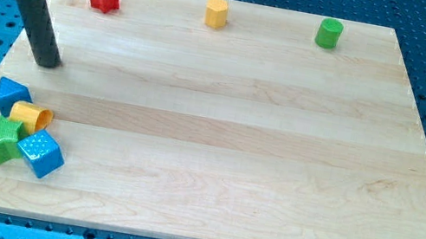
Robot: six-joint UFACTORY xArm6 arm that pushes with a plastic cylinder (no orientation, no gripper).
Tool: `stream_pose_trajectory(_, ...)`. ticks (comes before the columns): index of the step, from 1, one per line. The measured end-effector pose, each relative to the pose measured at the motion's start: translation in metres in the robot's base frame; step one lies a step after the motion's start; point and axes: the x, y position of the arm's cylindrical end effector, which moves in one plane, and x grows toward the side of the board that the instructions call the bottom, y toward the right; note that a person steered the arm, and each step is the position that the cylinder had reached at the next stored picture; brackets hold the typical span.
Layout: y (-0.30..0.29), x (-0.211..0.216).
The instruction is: Add the triangle into the group of blocks
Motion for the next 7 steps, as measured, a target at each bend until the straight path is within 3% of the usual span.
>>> stream_pose_trajectory(2, 0.057, 0.095)
stream_pose_trajectory(3, 0.041, 0.018)
stream_pose_trajectory(4, -0.017, 0.045)
stream_pose_trajectory(5, 0.040, 0.110)
stream_pose_trajectory(6, 0.020, 0.068)
stream_pose_trajectory(7, 0.014, -0.053)
